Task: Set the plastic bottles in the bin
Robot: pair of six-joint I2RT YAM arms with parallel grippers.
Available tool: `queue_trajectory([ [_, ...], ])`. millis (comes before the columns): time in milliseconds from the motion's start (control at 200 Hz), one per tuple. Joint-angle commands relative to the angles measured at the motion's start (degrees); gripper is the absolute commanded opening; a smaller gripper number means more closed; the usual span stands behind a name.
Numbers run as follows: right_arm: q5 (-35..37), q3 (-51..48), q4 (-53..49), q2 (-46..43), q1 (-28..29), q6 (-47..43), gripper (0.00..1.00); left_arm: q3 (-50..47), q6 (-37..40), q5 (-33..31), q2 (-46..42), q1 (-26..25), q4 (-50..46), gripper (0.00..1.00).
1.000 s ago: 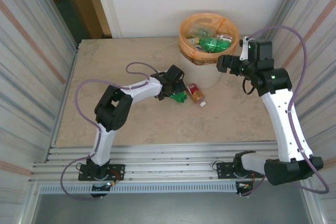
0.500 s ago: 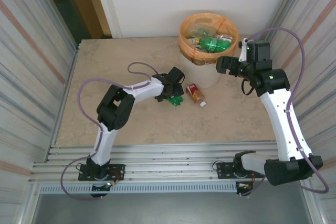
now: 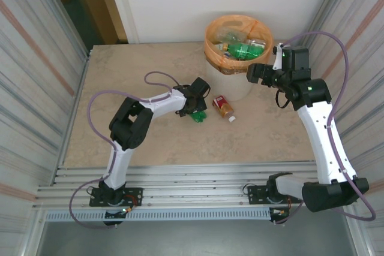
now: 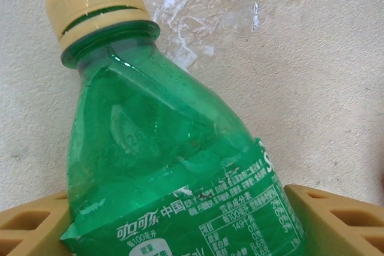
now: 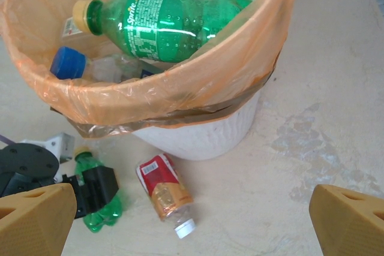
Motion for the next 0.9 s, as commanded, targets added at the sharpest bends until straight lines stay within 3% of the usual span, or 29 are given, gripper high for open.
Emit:
queue_trajectory([
  [0,-0.3,-0.1,1.1,-0.6,-0.4,2.0,0.98,-2.3,1.2,-1.9,-1.6,0.4,-4.3,0.59],
  [491,-3.5,0.4,3.1,0.2,-0.4,3.5,0.98,-12.6,6.8,-9.1,-15.6,-0.2,-2.1,0.59],
  [716,-10.6,0.3,4.8,1.3,-0.4,5.6,0.98,-21.7,17.3,-10.7,-26.1,-1.8,10.0,0.58],
  [892,-21.4,0.0,7.2,3.0,0.0,7.9,0.98,-28.0,27.6,-11.3,-35.4,-4.1,21.1,0.59],
])
